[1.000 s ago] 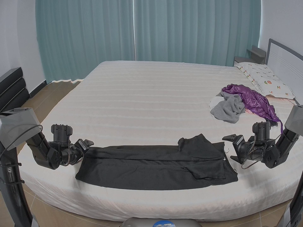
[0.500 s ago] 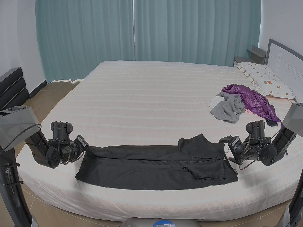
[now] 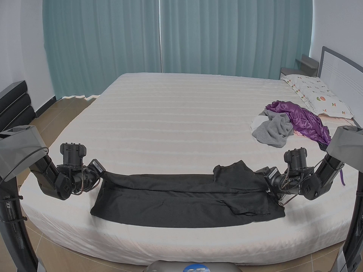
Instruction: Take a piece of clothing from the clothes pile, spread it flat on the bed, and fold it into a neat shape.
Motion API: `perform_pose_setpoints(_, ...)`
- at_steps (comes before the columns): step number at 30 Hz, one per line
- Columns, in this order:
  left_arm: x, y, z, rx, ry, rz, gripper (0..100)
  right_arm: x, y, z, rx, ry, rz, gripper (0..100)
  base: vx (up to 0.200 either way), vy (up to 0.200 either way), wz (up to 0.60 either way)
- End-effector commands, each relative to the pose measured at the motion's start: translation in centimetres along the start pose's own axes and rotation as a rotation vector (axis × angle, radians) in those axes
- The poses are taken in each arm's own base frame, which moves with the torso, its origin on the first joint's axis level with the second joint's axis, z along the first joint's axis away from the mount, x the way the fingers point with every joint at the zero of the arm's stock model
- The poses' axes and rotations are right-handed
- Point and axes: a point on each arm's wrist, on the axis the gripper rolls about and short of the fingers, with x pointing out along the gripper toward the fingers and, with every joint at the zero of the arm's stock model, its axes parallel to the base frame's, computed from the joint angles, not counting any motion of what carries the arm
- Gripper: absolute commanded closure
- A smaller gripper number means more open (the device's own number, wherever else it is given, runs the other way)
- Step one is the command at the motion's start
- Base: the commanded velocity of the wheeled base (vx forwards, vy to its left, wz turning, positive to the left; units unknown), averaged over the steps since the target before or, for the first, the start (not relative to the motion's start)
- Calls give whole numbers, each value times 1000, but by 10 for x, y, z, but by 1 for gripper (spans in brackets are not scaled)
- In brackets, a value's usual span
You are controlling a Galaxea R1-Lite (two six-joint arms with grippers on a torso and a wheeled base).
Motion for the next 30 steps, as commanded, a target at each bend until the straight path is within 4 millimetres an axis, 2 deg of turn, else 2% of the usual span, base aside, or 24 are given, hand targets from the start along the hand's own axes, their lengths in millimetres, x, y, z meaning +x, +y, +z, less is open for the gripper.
perform_pose_setpoints(1,1,0,0,0,0,0,100,13,0,0,-3,-1,-6,0,0,0,0)
perform_pose_setpoints(2,1,0,0,-1,1,1,100,14,1,0,-6,-4,-5,100,0,0,0)
perform_pose_setpoints(18,0,-1,1,0,-4,-5,100,5,2,2,-37,-13,-19,100,0,0,0)
perform_pose_setpoints(23,4,-12,12,-3,-40,-43,100,2,12,17,-18,-58,29,100,0,0,0)
perform_pose_setpoints(27,10,-28,27,-1,-89,-96,100,2,27,30,-16,-103,69,100,0,0,0)
perform_pose_setpoints(30,17,-32,33,0,-107,-114,100,5,38,38,-18,-140,86,100,0,0,0)
